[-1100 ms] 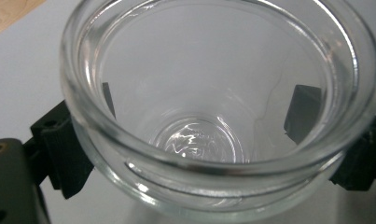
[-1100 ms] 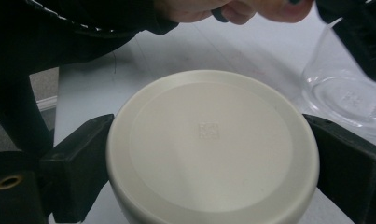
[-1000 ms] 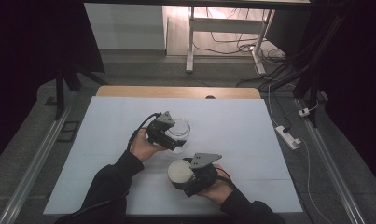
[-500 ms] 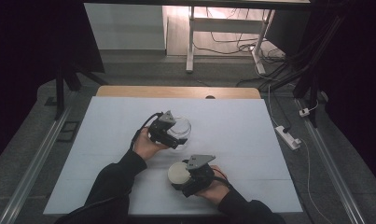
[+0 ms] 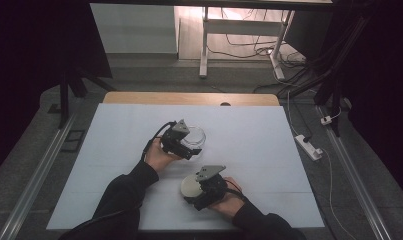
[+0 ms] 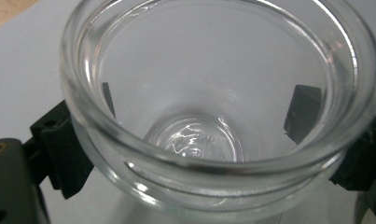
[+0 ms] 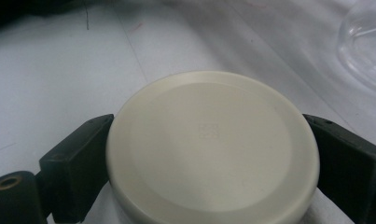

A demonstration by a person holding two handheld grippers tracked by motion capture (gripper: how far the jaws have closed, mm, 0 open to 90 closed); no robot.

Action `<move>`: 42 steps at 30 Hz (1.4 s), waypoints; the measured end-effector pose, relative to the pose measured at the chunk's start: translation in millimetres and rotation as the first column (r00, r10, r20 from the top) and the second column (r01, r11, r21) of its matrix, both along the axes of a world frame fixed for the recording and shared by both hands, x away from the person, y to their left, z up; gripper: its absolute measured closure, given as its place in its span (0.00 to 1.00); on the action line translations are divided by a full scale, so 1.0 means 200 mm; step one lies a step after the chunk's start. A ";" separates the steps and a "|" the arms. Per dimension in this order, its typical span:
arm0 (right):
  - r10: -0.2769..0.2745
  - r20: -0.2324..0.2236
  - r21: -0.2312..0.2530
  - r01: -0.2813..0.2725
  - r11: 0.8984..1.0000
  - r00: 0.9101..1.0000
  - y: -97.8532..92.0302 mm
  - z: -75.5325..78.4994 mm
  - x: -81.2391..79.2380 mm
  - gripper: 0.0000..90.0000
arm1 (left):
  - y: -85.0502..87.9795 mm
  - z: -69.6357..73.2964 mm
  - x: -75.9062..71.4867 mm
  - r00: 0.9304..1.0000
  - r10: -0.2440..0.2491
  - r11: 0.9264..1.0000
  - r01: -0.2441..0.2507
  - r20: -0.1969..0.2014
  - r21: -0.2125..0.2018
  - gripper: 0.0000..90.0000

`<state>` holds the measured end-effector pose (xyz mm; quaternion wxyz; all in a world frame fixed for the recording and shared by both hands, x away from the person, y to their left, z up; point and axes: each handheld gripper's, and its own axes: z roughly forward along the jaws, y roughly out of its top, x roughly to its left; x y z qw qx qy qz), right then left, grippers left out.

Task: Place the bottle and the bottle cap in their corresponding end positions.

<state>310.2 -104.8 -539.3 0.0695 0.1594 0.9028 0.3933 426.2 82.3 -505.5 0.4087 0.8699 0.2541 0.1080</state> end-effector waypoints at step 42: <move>-0.102 -0.039 0.048 0.104 0.993 0.994 -0.09 0.09 0.03 0.00 | 0.13 -0.02 -0.12 0.994 0.029 0.999 -0.025 -0.109 0.043 0.00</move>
